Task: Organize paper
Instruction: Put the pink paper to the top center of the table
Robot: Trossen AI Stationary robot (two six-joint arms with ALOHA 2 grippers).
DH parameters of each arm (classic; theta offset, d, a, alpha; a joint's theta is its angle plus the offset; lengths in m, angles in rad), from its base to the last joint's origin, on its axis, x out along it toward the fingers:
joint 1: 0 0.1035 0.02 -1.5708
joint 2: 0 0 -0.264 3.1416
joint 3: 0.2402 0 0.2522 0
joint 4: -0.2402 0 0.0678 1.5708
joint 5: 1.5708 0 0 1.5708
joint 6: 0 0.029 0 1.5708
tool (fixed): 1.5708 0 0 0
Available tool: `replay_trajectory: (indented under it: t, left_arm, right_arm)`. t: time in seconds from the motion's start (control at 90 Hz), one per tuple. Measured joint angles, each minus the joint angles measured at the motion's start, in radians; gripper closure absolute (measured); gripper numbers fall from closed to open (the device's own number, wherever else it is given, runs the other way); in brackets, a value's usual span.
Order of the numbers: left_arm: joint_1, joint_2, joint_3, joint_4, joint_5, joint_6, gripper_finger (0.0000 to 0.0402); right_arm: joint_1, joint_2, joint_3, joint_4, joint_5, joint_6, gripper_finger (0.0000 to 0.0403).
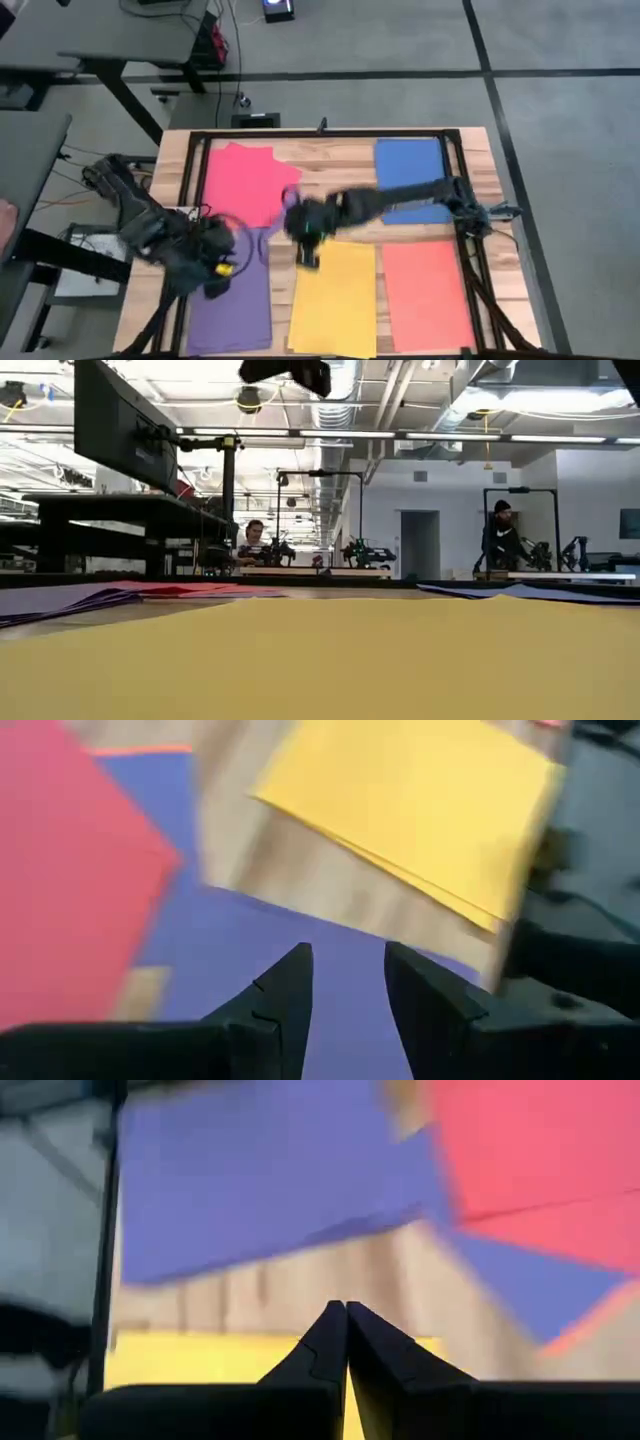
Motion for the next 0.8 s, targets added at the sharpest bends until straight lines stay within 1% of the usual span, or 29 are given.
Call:
replay_trajectory:
  t: [0.1, 0.189, 0.311, 0.411, 0.478, 0.611, 0.644, 0.8]
  left_arm:
    - [0.156, 0.0, -0.007, -0.041, 0.006, 0.104, 0.0288]
    - [0.304, 0.0, -0.026, -0.061, 0.051, 0.194, 0.0277]
    - [0.48, 0.0, -0.093, -0.048, 0.151, 0.321, 0.0258]
    - [0.592, 0.0, -0.214, -0.024, 0.304, 0.42, 0.0252]
    - [0.621, -0.007, -0.32, 0.044, 0.358, 0.48, 0.0252]
    - [0.619, -0.043, -0.516, 0.339, 0.409, 0.626, 0.0252]
    - [0.619, -0.047, -0.55, 0.396, 0.393, 0.665, 0.0252]
    - [0.621, -0.047, -0.688, 0.576, 0.232, 0.84, 0.0251]
  right_arm:
    - [-0.11, -0.032, 0.006, 0.026, -0.006, 0.027, 0.0392]
    - [-0.202, -0.024, 0.0, 0.023, -0.075, 0.002, 0.0371]
    - [-0.29, -0.022, -0.001, 0.018, -0.208, -0.07, 0.033]
    - [-0.339, -0.029, 0.002, 0.009, -0.349, -0.154, 0.0299]
    - [-0.359, -0.027, 0.001, 0.0, -0.419, -0.221, 0.0282]
    - [-0.385, -0.045, 0.0, -0.032, -0.429, -0.303, 0.0262]
    - [-0.392, -0.056, 0.0, -0.047, -0.429, -0.316, 0.0259]
    - [-0.436, -0.094, 0.001, -0.095, -0.421, -0.323, 0.0259]
